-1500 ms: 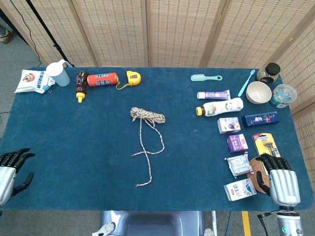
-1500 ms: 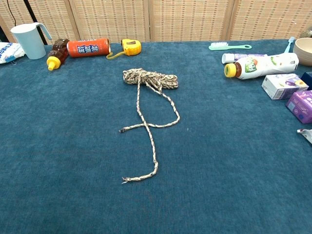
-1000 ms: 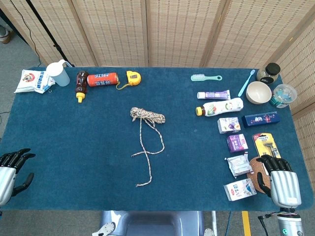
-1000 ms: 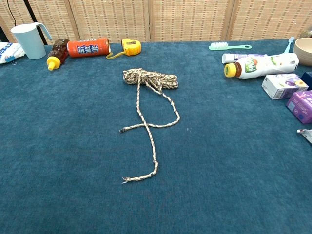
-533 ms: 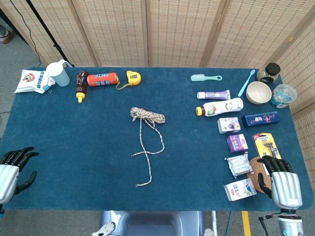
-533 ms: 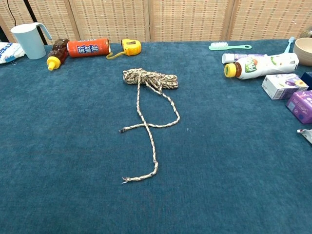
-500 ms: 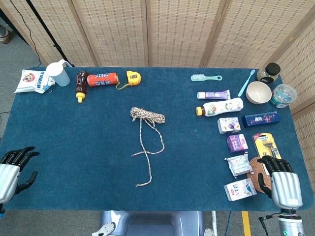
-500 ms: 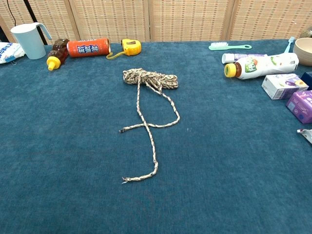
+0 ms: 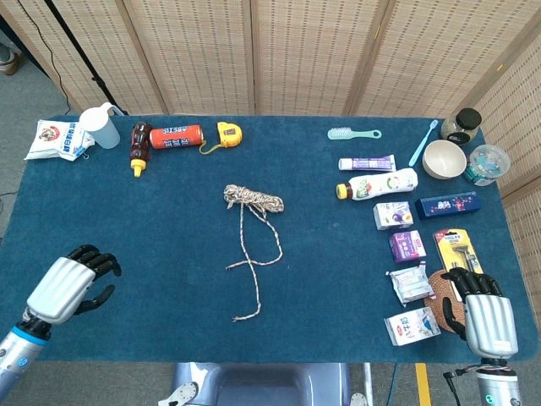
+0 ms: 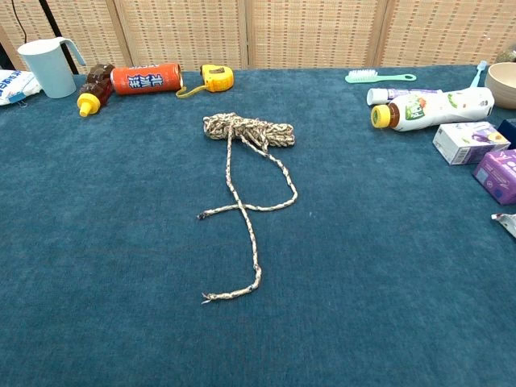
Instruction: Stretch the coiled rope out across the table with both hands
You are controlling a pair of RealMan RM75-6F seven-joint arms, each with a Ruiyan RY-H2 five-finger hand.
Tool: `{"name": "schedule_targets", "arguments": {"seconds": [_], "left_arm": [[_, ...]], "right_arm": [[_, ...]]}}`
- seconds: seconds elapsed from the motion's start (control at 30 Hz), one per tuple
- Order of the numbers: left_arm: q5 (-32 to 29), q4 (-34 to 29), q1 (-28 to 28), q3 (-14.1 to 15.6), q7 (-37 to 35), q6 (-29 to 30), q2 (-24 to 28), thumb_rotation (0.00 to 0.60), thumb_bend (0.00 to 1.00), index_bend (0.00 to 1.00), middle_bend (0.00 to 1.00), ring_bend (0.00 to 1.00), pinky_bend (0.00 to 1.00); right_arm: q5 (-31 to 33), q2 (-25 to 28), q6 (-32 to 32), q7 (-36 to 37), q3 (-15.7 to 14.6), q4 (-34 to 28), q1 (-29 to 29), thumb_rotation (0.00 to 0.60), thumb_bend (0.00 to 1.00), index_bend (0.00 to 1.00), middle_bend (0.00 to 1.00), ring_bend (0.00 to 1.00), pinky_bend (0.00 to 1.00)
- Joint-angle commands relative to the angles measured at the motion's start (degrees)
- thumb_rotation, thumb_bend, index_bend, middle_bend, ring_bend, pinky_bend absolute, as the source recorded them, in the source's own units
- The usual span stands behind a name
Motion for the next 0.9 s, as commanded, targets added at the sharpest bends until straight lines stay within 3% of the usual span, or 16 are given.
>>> {"name": "schedule_targets", "arguments": {"seconds": [0.03, 0.5, 0.6, 0.73, 0.9], "left_arm": [[3.01, 0.86, -4.66, -0.65, -2.21, -3.93, -1.16, 0.6, 0.35, 0.48, 0.44, 0.43, 0.3], [11.6, 7.39, -20.11, -0.24, -4.21, -15.4, -9.15, 0.6, 0.35, 0.4, 0.4, 0.39, 0.3], [11.59, 8.3, -22.19, -0.56, -1.84, -17.25, -11.79, 0.6, 0.35, 0.4, 0.34, 0.31, 0.29], [10.27, 9.14, -23.95, -1.28, 1.94, -19.79, -15.87, 0.6, 0.35, 0.4, 0.24, 0.16, 0.2], [7.57, 10.29, -25.54, -1.99, 5.21, -22.13, -20.56, 0.6, 0.35, 0.42, 0.18, 0.08, 0.13]], "right_arm": [[0.1, -0.03, -0.25, -0.3, 0.06, -0.22, 0.15, 0.6, 0.49, 0.32, 0.31, 0.31, 0.25], [0.87, -0.4, -1.28, -2.12, 0.52, -1.15, 0.85, 0.6, 0.5, 0.32, 0.31, 0.31, 0.25], [1.09, -0.42, -1.23, -2.18, 0.53, -1.13, 0.78, 0.6, 0.49, 0.32, 0.31, 0.31, 0.25], [1.48, -0.35, -1.31, -1.97, 0.62, -0.97, 0.74, 0.6, 0.49, 0.32, 0.31, 0.31, 0.25], [1.59, -0.12, -1.26, -1.65, 0.77, -0.79, 0.78, 0.6, 0.49, 0.32, 0.31, 0.31, 0.26]]}}
